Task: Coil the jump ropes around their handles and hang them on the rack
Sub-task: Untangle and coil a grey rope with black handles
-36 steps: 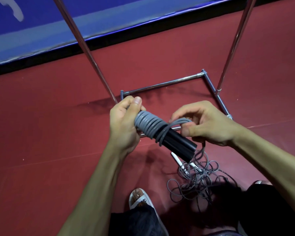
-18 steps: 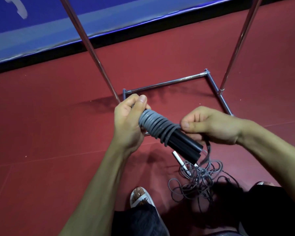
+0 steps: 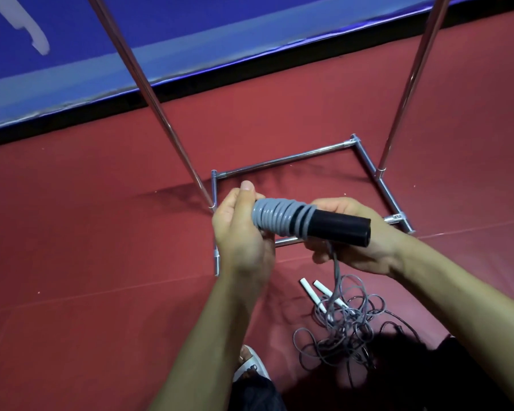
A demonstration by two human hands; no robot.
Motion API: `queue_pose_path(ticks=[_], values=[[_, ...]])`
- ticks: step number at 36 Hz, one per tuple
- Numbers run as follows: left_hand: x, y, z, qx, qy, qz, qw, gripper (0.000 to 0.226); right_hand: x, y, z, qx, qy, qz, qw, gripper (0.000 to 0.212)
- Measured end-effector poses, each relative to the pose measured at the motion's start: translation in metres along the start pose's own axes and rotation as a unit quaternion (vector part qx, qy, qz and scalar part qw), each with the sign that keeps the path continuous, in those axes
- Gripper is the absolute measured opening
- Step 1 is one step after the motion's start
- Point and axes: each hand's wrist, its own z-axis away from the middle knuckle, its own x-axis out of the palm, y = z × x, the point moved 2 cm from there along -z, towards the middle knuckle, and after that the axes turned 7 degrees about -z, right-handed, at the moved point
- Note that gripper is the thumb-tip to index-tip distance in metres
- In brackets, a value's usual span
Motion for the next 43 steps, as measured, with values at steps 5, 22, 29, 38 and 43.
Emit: queue_pose_path(ticks=[5,22,29,38,43], values=[[0.003,-0.003,-0.003,-0.03,0.026,0.058,0.998,0.039,0.008,-0.002,-0.001,-0.027,0.013,-0.038,0.999,0.047],[-0.005,-0.008,-0.025,0.005,0.154,0.037,0.987,0.037,0.027,0.021,-0.002,-0.105,0.152,-0.158,0.97,0.011],[-0.011,-0.01,-0.029,0.069,0.168,-0.047,0.982,0.039,0.027,0.024,-0.004,-0.162,0.235,0.041,0.957,0.019],[-0.009,-0.004,-0.027,0.155,0.167,-0.179,0.957,0.037,0.021,0.025,-0.009,-0.112,0.269,0.191,0.937,0.03],[-0.014,-0.002,-0.031,0.188,0.185,-0.229,0.937,0.035,0.034,0.024,-0.009,-0.021,0.241,-0.005,0.97,0.026]])
